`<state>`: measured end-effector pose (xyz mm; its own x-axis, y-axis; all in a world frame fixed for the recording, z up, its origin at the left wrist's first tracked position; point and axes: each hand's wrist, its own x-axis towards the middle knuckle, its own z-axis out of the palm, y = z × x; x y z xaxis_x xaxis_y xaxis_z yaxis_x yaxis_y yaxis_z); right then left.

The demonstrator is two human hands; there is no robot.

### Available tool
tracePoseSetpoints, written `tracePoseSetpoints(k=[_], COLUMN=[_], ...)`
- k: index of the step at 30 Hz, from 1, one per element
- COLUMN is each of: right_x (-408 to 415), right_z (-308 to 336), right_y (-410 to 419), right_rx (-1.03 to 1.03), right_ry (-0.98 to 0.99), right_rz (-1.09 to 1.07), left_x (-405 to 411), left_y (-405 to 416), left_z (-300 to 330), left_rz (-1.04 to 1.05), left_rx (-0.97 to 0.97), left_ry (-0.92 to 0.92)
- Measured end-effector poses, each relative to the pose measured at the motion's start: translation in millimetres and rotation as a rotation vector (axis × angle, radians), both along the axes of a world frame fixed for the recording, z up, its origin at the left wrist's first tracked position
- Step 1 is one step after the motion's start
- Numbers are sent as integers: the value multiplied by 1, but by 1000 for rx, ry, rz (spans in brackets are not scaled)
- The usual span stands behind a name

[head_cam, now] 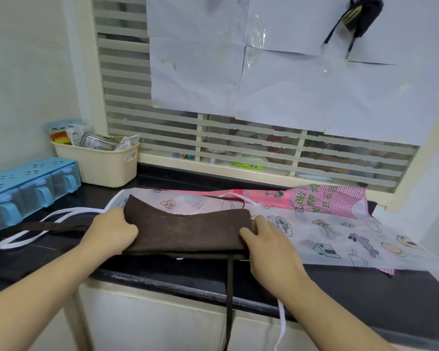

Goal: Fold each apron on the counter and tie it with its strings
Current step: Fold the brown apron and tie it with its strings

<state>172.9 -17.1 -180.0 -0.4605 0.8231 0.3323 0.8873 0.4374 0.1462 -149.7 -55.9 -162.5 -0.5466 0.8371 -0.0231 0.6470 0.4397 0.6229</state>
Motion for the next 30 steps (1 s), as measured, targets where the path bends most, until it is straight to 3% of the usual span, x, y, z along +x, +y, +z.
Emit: tracePoseSetpoints(k=[3, 6, 9, 12, 15, 20, 25, 27, 30], right_x=[2, -7, -36, -57, -51, -50, -39, -30, -24], right_z=[-1, 13, 19, -6, -37, -38, -23, -9, 12], right_y=[2, 7, 19, 26, 30, 35, 35, 34, 31], right_rx=[-95, -417, -385, -250, -431, -476, -438, -407, -573], right_ry=[-20, 93, 369, 301, 144, 176, 675, 745, 893], right_rz=[98, 146, 196, 166, 7, -20, -231, -307, -366], left_x=[8, 19, 44, 68, 69, 69, 70, 71, 71], left_y=[-6, 2, 17, 29, 33, 30, 30, 30, 28], left_z=[-2, -12, -15, -37, -58, -55, -57, -58, -59], left_rz=[28, -33, -351, -564, -584, -592, -571, -571, -563], left_rx=[-126, 27, 195, 57, -157, -204, -179, -167, -127], left_ry=[345, 640, 548, 490, 498, 510, 503, 498, 497])
